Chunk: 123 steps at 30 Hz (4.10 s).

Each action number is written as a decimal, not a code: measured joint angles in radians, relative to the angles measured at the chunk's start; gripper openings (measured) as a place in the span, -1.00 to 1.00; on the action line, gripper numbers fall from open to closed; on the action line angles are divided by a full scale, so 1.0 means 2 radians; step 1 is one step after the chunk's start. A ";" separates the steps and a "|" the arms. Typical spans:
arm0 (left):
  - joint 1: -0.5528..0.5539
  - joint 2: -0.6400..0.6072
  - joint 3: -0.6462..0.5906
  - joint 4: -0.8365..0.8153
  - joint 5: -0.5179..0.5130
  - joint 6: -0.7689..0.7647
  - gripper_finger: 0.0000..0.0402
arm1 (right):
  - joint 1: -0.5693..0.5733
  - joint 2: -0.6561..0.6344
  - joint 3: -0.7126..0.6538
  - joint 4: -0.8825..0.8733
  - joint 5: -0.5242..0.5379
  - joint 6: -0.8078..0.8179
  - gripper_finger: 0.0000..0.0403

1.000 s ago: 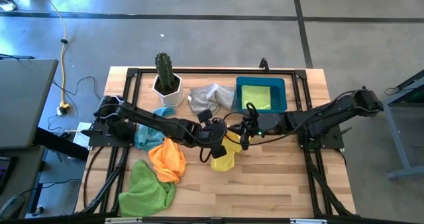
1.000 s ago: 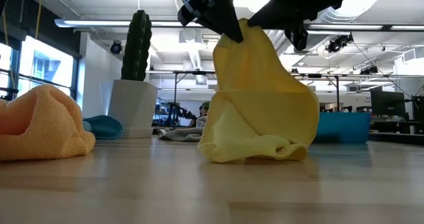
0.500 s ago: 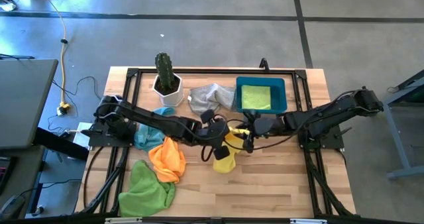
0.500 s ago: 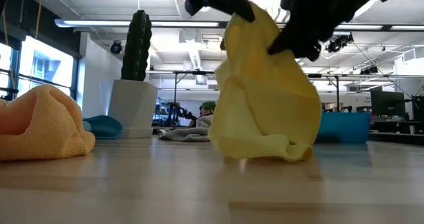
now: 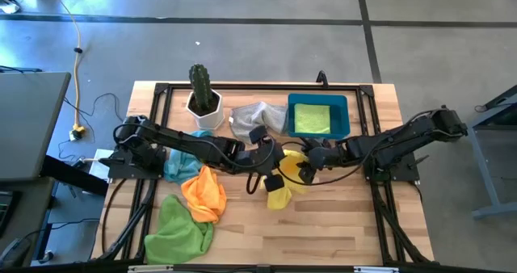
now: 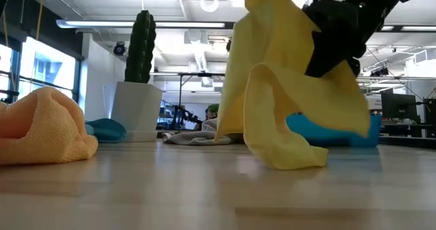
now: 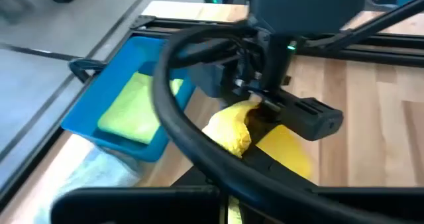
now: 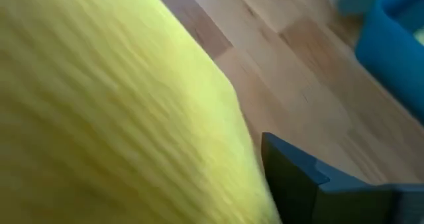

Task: Fold microfiber towels
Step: Fold the yellow microfiber cloth

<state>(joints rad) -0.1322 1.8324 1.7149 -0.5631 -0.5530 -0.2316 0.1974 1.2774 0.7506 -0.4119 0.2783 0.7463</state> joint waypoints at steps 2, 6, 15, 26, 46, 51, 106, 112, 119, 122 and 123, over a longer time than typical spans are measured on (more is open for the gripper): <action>0.000 0.000 0.005 -0.017 -0.011 0.000 -1.00 | 0.000 0.000 0.000 -0.014 0.000 0.018 -0.33; 0.000 0.000 0.022 -0.065 -0.028 -0.008 -1.00 | 0.002 0.000 0.000 -0.036 0.000 0.038 -0.34; 0.000 -0.006 0.030 -0.115 -0.057 -0.032 -1.00 | 0.028 0.000 0.000 -0.069 0.020 0.079 -0.34; 0.001 -0.010 0.031 -0.118 -0.082 -0.036 -1.00 | 0.054 0.000 0.000 -0.105 0.046 0.162 -0.34; 0.014 -0.010 0.030 -0.130 -0.092 -0.041 -1.00 | 0.127 0.000 0.000 -0.183 0.059 0.299 -0.35; 0.014 -0.010 0.030 -0.130 -0.092 -0.041 -1.00 | 0.130 0.000 0.000 -0.183 0.089 0.301 -0.42; 0.000 -0.009 0.030 -0.148 0.032 0.004 -1.00 | -0.059 0.029 -0.056 0.067 -0.027 -0.247 0.04; -0.001 -0.009 0.030 -0.152 0.061 0.004 -1.00 | -0.076 0.030 -0.056 0.085 -0.015 -0.273 0.04; -0.001 -0.009 0.030 -0.154 0.070 0.004 -1.00 | -0.100 0.032 -0.056 0.116 -0.044 -0.298 0.04; -0.001 -0.009 0.030 -0.154 0.056 0.004 -1.00 | -0.110 0.038 -0.056 0.128 -0.068 -0.299 0.04; -0.001 -0.009 0.030 -0.154 0.051 0.004 -1.00 | -0.113 0.042 -0.056 0.134 -0.071 -0.299 0.04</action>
<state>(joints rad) -0.1345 1.8141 1.7748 -0.8707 -0.4510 -0.2236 -0.0287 1.3608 0.6395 -0.1440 0.1366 0.1478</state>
